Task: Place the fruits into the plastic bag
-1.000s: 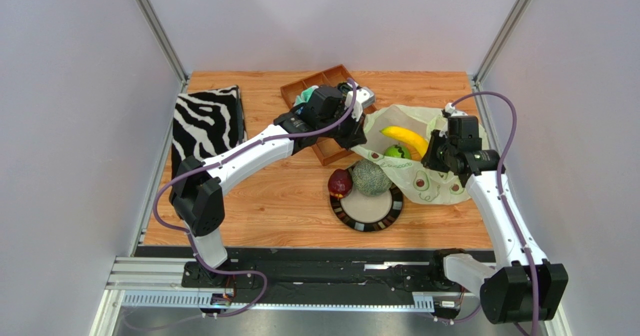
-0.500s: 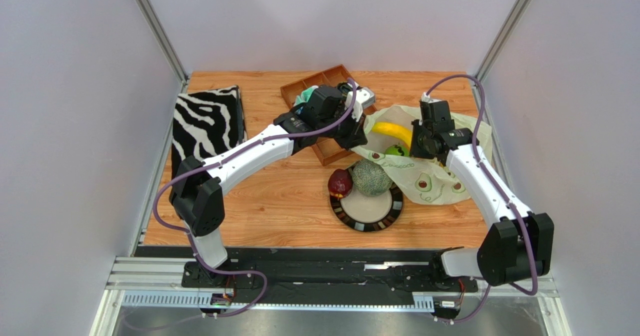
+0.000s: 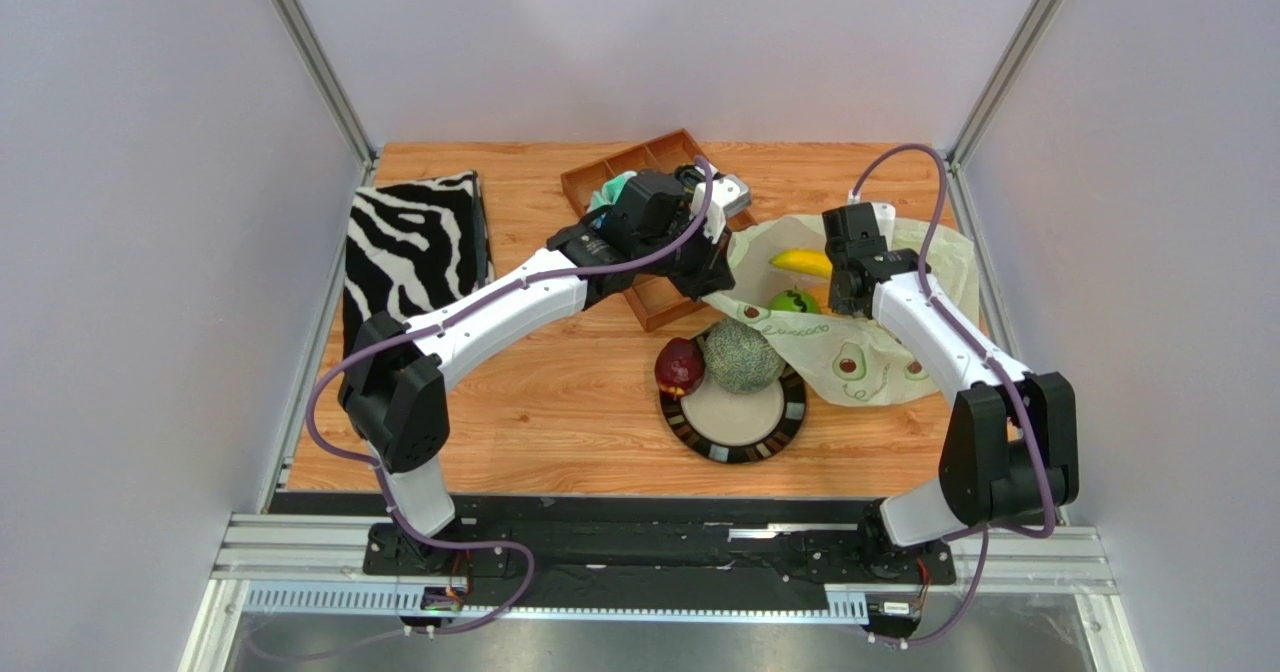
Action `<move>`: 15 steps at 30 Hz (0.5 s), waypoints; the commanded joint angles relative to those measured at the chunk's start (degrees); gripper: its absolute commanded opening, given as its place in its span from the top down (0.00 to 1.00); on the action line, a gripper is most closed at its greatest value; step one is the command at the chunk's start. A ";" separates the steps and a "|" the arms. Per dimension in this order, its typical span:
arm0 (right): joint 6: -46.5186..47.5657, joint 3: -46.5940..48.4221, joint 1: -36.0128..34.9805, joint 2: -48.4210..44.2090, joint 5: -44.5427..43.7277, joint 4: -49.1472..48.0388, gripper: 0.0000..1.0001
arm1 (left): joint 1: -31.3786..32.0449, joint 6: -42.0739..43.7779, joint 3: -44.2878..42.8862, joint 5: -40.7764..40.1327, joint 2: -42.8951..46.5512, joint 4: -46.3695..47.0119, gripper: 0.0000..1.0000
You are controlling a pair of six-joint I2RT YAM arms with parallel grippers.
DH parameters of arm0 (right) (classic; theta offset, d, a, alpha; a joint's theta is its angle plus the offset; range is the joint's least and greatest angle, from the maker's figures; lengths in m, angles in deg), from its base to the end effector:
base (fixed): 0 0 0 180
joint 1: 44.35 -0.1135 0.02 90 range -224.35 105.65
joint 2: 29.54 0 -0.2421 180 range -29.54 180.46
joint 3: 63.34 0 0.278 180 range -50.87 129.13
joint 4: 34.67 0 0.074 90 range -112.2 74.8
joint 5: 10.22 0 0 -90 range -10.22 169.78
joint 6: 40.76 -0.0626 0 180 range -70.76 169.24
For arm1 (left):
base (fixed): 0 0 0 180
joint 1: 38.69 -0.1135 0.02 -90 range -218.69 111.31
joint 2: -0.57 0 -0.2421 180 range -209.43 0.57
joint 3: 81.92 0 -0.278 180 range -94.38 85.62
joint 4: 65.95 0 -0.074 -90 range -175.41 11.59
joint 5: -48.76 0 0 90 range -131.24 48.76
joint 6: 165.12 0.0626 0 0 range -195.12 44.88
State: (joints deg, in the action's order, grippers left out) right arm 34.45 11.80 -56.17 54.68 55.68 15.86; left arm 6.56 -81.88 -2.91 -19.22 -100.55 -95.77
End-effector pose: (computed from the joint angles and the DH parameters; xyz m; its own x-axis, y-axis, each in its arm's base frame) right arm 0.3346 0.0439 0.1974 -0.8125 0.0680 -0.5790 0.2302 0.9499 -0.2114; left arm 0.3065 -0.3426 0.2845 -0.4535 0.3024 -0.8384 0.8395 0.4607 -0.2879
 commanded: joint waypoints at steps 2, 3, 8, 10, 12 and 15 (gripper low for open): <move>-1.30 -0.10 0.12 1.03 -7.80 -2.65 0.98 | -0.17 -0.53 -1.82 0.57 2.42 1.46 1.00; -1.38 0.08 0.39 1.29 -7.98 -2.47 0.93 | -0.17 -0.53 -1.82 0.57 2.51 1.46 1.00; -2.00 0.08 0.74 1.21 -5.45 -2.03 0.69 | -0.17 -0.62 -1.91 0.57 2.42 1.46 1.00; -2.35 -0.18 0.74 0.33 -3.95 -2.38 0.54 | -0.17 -0.53 -1.91 0.65 2.42 1.37 1.00; -2.44 -0.27 0.65 -0.37 -2.10 -2.82 0.43 | -0.17 -0.53 -1.91 0.65 2.42 1.46 1.00; -2.00 -0.36 0.74 -1.52 0.01 -3.61 0.34 | -0.17 -0.62 -1.82 0.65 2.42 1.37 1.00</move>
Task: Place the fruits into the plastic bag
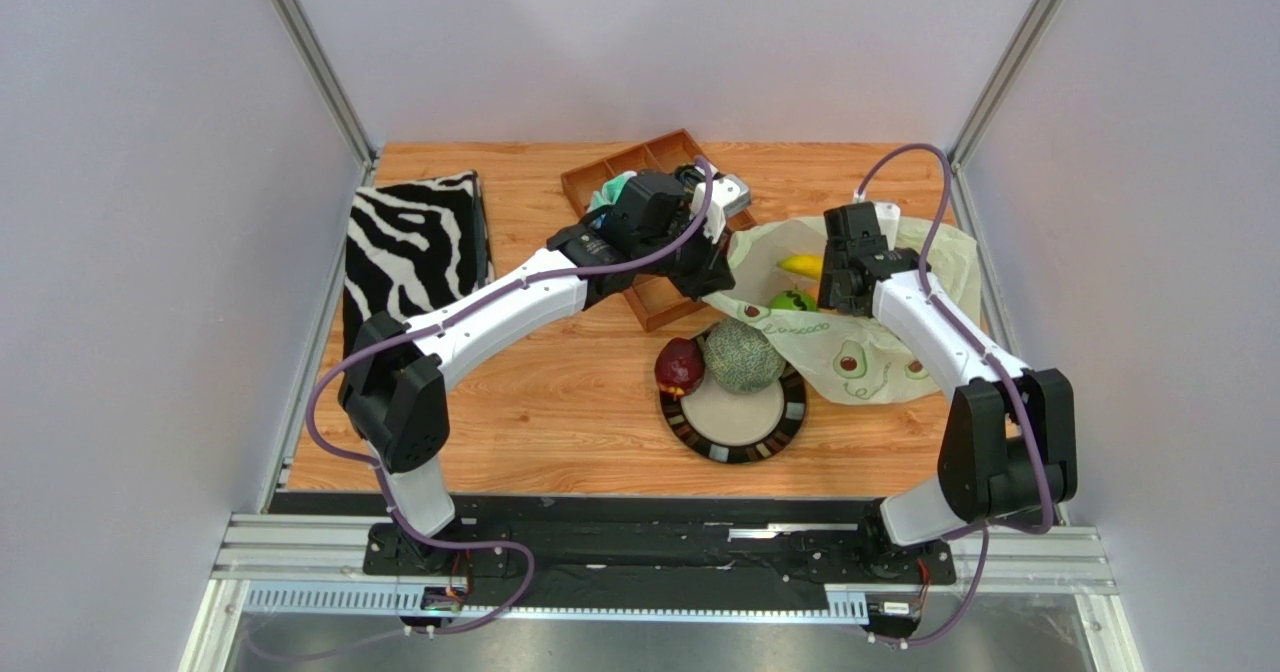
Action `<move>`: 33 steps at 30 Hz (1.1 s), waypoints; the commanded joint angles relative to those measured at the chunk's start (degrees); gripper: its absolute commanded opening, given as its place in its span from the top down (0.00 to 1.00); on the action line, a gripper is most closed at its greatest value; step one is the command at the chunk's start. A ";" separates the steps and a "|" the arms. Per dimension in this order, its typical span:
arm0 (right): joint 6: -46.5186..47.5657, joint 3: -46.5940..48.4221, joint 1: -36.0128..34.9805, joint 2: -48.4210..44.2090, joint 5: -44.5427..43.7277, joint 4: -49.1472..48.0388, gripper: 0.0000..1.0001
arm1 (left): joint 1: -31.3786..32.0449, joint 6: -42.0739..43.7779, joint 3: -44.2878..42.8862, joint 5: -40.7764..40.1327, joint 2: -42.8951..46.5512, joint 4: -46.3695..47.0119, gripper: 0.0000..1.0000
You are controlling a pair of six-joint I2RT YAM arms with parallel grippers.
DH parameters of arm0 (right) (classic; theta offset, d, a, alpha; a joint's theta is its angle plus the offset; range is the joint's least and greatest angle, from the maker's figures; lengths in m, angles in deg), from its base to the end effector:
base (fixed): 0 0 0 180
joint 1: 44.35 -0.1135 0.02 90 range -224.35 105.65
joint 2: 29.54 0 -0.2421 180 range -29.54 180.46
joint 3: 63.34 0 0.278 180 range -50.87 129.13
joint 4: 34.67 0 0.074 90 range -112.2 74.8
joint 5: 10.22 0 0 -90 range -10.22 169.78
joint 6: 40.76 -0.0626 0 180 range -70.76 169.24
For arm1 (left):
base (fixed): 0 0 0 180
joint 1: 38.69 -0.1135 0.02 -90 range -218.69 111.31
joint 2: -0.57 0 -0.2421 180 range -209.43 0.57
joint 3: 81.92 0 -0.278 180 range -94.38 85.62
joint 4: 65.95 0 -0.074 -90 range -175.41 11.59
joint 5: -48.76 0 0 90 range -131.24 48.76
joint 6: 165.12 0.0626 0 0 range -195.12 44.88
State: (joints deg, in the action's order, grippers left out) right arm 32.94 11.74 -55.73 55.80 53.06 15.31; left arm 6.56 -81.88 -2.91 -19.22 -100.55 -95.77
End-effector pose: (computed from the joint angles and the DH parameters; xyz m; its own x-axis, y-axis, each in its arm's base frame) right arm 0.3373 0.0392 0.1925 -0.8049 0.0937 -0.5860 0.2797 0.9308 -0.2353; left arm 0.3065 -0.3426 0.2845 -0.4535 0.3024 -0.8384 0.8395 0.4607 -0.2879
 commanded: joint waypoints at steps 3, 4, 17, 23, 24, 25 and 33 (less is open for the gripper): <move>0.03 0.14 0.30 -3.16 4.57 -2.98 0.30 | -0.17 -0.62 -1.99 0.83 2.33 1.46 1.00; 0.03 0.23 0.39 -3.42 4.92 -3.06 0.29 | -0.17 -0.62 -1.91 0.92 2.42 1.46 1.00; -1.02 -1.52 0.30 -21.08 18.54 -7.19 0.29 | -0.17 -0.97 -2.00 0.74 1.72 1.28 1.00; -4.35 -3.89 -3.02 -31.19 31.89 -9.65 0.32 | -0.34 -1.94 -2.43 1.53 1.19 1.11 1.00; -5.06 -4.42 -4.60 -32.42 32.34 -9.92 0.32 | -0.26 -2.11 -2.44 1.62 1.02 1.11 1.00; -6.02 -5.73 -6.62 -34.61 32.17 -10.35 0.33 | -0.34 -2.11 -2.44 1.62 0.93 0.93 1.00; -17.09 -13.65 -32.02 -38.06 24.02 -15.54 0.34 | -0.34 -2.29 -2.70 1.71 0.93 0.84 1.00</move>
State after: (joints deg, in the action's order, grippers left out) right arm 23.35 1.75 -78.74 17.44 80.93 4.17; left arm 6.52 -83.41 -2.95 -18.78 -100.55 -95.80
